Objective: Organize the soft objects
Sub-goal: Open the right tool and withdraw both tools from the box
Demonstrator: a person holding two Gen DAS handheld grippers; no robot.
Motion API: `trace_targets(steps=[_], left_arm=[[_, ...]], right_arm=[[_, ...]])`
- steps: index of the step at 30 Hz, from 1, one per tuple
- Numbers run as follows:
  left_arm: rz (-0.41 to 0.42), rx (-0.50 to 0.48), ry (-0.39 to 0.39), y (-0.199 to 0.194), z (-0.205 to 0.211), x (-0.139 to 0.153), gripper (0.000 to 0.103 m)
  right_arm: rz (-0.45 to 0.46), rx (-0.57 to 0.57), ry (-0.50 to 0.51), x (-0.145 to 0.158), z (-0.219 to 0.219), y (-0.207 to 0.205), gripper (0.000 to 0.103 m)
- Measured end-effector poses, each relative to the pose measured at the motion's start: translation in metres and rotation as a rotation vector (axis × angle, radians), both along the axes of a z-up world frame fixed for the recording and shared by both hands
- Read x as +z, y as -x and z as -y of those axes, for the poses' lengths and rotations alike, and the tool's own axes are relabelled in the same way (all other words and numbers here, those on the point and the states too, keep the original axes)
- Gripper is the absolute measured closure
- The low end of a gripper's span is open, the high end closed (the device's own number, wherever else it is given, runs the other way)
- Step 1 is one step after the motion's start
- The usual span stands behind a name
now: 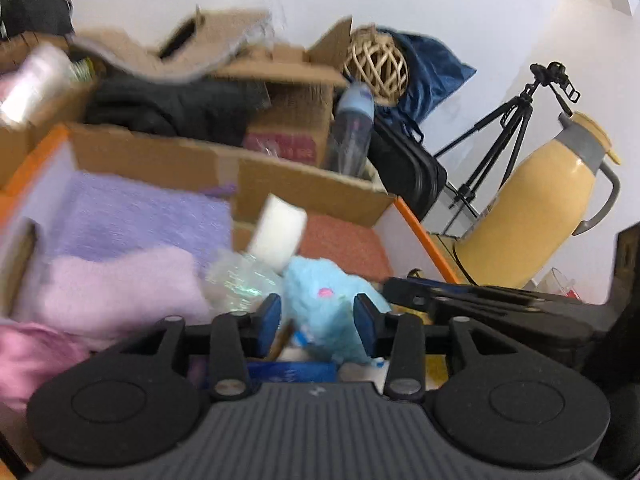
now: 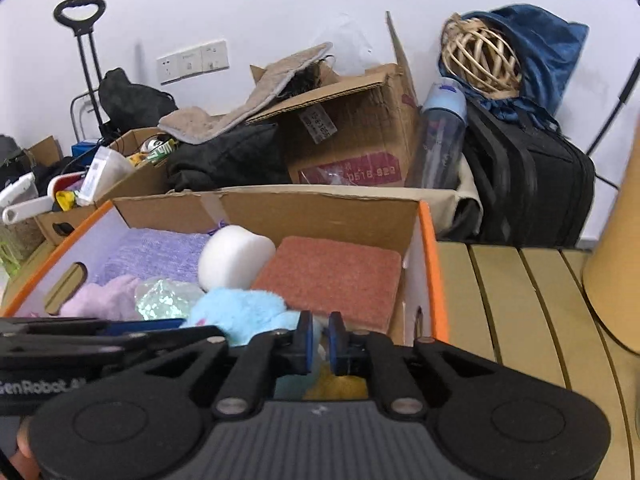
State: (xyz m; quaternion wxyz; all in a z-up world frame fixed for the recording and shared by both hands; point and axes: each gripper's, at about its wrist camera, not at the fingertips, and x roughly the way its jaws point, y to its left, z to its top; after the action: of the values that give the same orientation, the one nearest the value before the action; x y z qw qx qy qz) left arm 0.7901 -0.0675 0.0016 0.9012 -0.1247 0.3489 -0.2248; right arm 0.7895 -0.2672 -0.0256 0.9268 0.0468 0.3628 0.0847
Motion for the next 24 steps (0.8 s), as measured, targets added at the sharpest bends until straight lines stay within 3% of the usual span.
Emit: trace_targets(steps=[2,7,8,9,11,13,24], left_arm=[[0.042,0.014,-0.046,0.015,-0.012,0.017,0.062],[0.147,0.083,-0.219,0.054,-0.046,0.056,0.055],[0.181,0.112,-0.259,0.065,-0.052,0.062,0.047],[0.211,0.138,-0.287,0.073,-0.056,0.069,0.030],[0.313,0.226,-0.341,0.097,-0.066,0.080,0.009],[0.403,0.278,-0.396,0.118,-0.068,0.087,0.005],[0.464,0.294,-0.324,0.211,-0.080,0.112,0.003]], right_arm=[[0.035,0.019,-0.018,0.018,0.002,0.016,0.076],[0.078,0.014,-0.036,0.062,0.014,0.053,0.072],[0.091,0.003,-0.030,0.070,0.017,0.060,0.070],[0.107,-0.010,-0.028,0.077,0.020,0.069,0.067],[0.163,-0.062,-0.038,0.090,0.028,0.091,0.032],[0.242,-0.110,-0.030,0.101,0.030,0.117,0.014],[0.330,-0.119,-0.040,0.121,0.006,0.211,0.014]])
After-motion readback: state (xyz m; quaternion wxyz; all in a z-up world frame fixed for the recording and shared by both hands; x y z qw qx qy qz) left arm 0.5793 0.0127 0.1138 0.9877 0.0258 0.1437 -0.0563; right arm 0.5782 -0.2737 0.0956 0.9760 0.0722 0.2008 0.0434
